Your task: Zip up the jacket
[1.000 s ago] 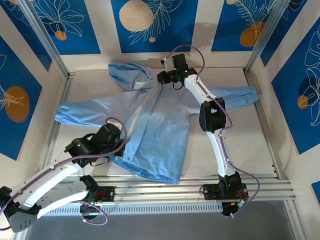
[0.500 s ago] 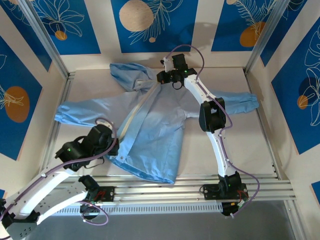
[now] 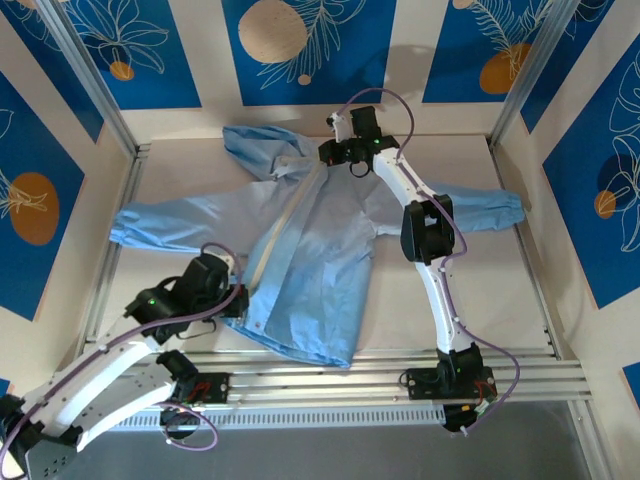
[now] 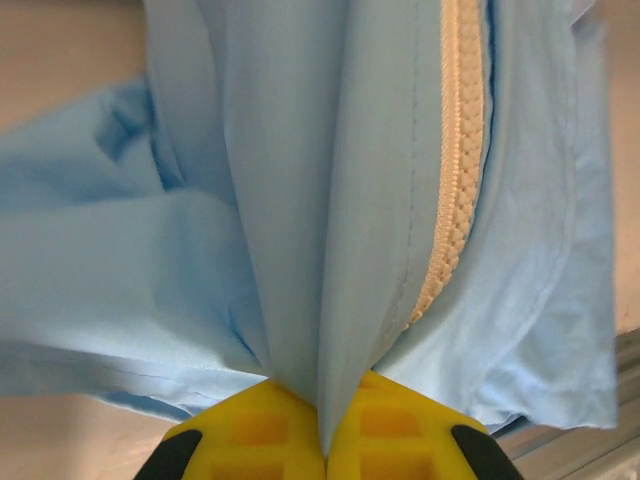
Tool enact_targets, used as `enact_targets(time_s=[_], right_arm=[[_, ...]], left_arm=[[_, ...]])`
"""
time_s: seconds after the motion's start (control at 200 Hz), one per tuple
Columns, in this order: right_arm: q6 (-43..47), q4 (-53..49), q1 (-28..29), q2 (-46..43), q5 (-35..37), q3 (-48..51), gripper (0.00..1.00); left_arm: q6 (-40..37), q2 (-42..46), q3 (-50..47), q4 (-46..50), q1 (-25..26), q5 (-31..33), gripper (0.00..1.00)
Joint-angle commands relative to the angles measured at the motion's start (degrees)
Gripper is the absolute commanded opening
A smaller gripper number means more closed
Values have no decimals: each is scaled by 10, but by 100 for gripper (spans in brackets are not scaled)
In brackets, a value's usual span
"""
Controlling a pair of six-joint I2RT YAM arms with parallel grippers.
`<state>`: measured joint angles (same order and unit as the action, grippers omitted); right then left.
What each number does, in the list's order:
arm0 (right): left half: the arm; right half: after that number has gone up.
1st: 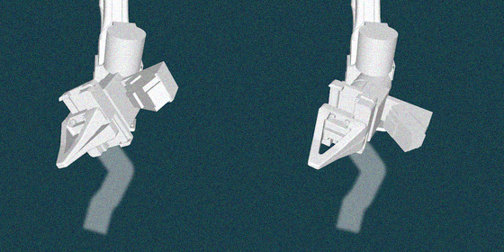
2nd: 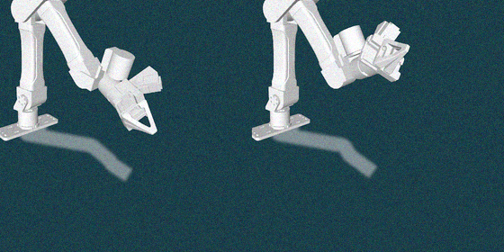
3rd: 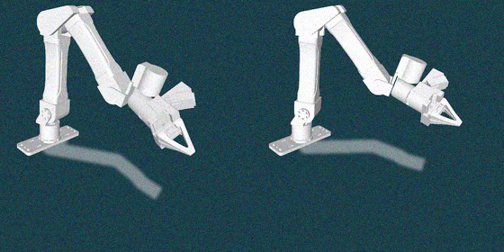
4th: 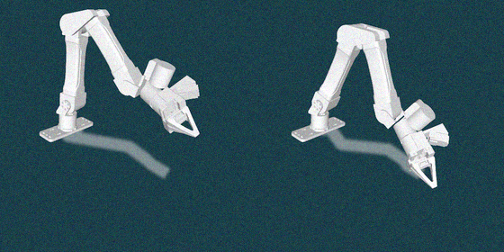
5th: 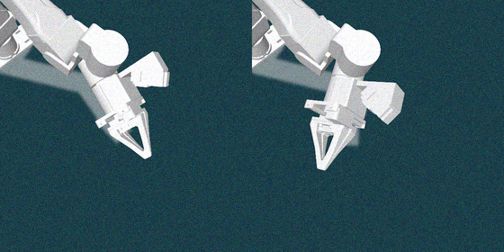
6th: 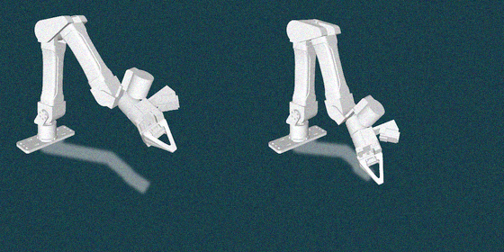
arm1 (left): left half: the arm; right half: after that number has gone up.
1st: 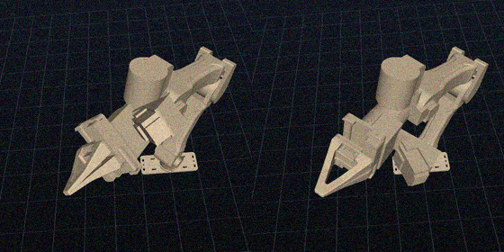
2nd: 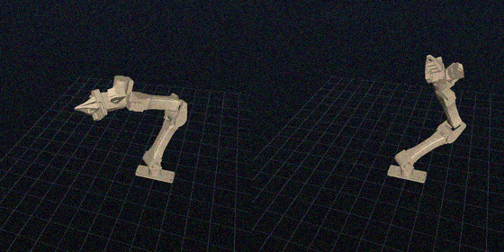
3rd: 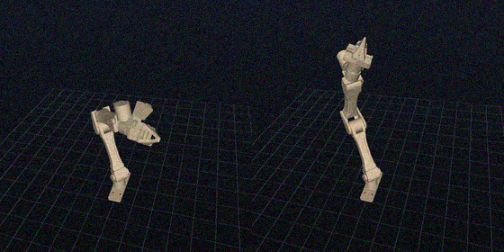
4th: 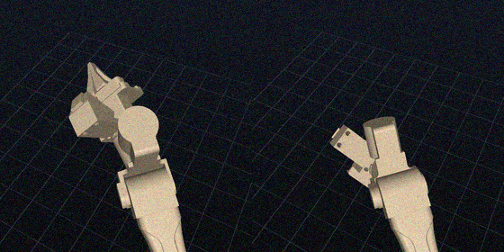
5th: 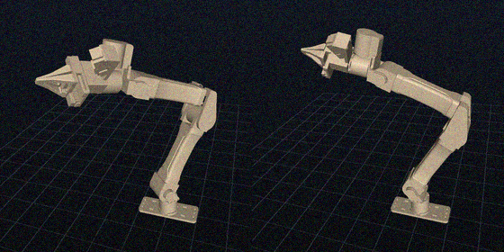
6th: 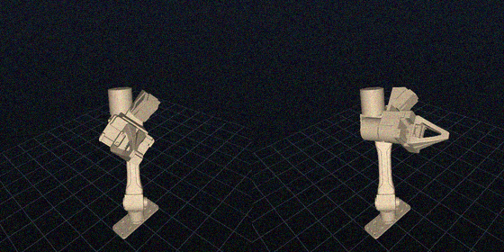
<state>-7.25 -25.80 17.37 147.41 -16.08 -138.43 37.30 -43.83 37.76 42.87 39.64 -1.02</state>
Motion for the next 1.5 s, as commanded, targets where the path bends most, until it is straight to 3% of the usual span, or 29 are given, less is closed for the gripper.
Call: enact_targets(time_s=[0.0,0.37,0.685,0.91,1.106,1.331,1.496], right_arm=[[34,55,-36,15,70,-8,0],[33,52,-52,23,150,-27,0],[43,67,-57,23,156,-7,0],[34,73,-56,15,143,-3,0],[56,89,-50,-32,144,17,0],[77,121,-50,-120,151,67,0],[86,167,-56,-179,163,156,0]], left_arm=[[23,-18,-22,21,1,-75,0],[43,-14,-47,67,11,-133,0],[82,1,-54,138,13,-131,0],[82,-26,-45,120,13,-137,0],[28,-88,45,81,12,-97,0],[-103,-198,224,58,11,-46,0],[-163,-211,249,95,-14,-24,0]])
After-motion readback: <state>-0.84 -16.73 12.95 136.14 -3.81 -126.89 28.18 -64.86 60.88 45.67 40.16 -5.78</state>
